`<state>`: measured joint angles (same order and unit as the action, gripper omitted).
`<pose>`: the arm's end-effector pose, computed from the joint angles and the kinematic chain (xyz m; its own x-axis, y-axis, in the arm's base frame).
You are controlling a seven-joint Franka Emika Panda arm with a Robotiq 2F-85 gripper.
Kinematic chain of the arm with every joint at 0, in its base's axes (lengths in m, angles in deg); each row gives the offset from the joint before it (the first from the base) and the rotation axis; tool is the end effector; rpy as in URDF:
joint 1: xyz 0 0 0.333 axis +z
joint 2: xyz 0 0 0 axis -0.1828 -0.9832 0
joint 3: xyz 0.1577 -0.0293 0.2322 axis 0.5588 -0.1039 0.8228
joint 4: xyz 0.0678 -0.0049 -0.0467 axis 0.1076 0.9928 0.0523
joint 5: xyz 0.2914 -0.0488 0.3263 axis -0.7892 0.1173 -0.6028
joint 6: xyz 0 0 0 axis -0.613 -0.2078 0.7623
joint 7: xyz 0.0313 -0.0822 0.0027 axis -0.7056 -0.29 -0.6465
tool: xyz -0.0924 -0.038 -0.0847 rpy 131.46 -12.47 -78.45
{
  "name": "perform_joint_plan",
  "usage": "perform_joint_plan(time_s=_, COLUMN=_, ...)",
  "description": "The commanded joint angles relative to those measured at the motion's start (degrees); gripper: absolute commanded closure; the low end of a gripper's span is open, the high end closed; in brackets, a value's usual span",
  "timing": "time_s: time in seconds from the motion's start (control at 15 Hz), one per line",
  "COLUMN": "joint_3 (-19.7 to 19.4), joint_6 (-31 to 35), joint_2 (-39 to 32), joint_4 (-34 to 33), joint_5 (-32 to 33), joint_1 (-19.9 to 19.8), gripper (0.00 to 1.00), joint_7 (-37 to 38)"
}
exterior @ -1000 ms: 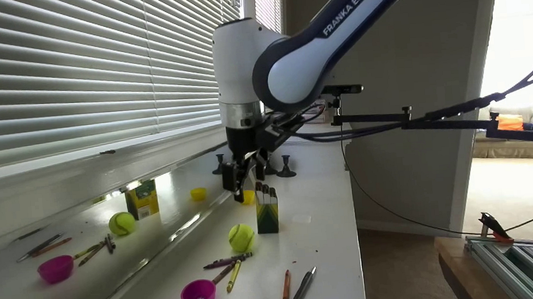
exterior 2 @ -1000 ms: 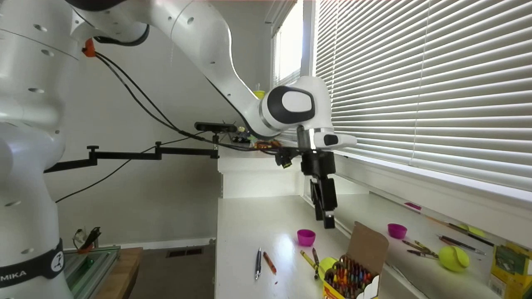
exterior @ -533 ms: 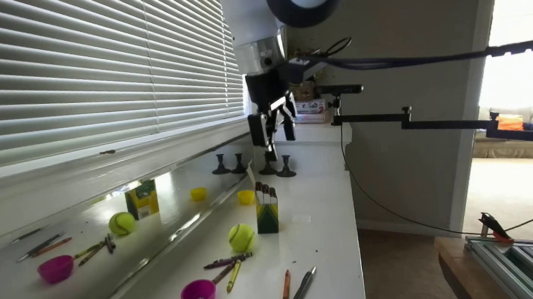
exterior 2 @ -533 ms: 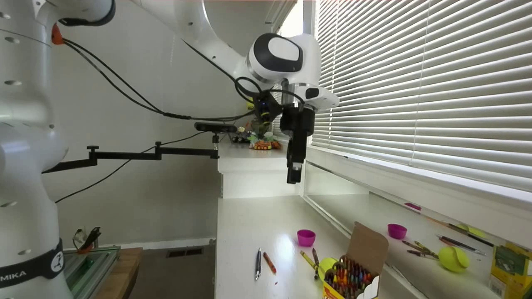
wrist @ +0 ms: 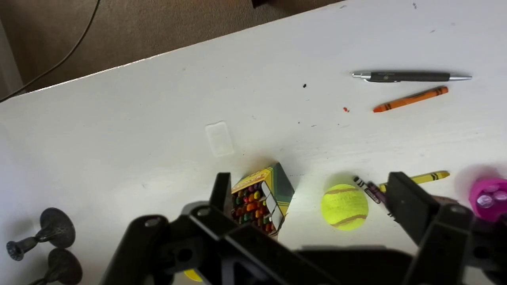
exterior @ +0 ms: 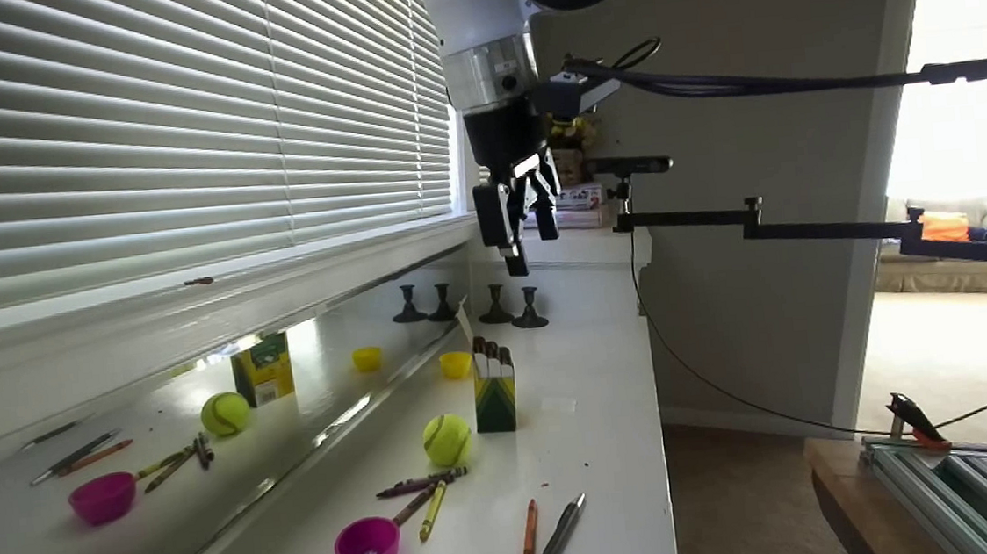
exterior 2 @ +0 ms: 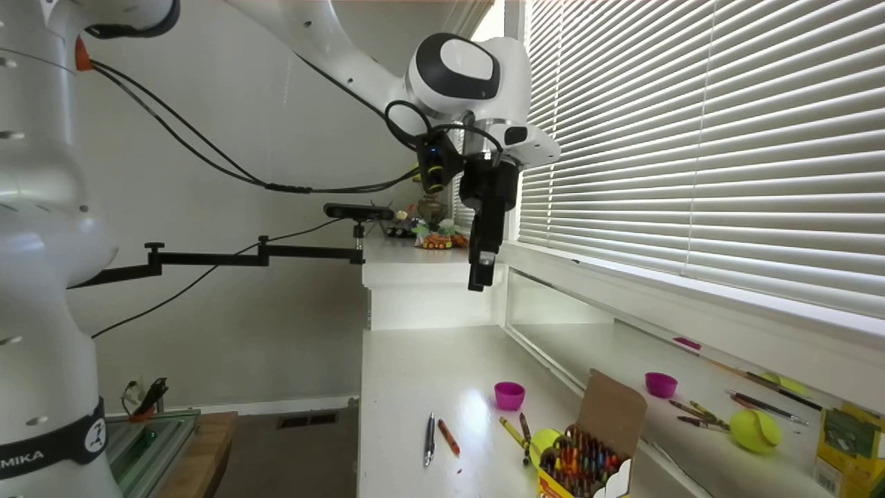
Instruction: Move the tennis ball to the left.
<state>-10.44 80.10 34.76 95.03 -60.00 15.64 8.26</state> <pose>0.5798 -0.0305 0.3812 0.9522 -0.3005 -0.0541 -0.2708 -0.9130 0.3052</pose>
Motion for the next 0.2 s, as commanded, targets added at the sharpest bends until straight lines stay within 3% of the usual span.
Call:
perform_joint_plan(time_s=0.0, joint_3=1.9, joint_6=-0.1, joint_2=0.0, joint_4=-0.1, joint_5=0.0, joint_1=-1.9, gripper=0.0, joint_7=0.0)
perform_joint_plan(time_s=0.13, joint_3=1.9, joint_6=-0.1, joint_2=0.0, joint_4=-0.1, joint_5=0.0, joint_1=-2.0, gripper=0.0, joint_7=0.0)
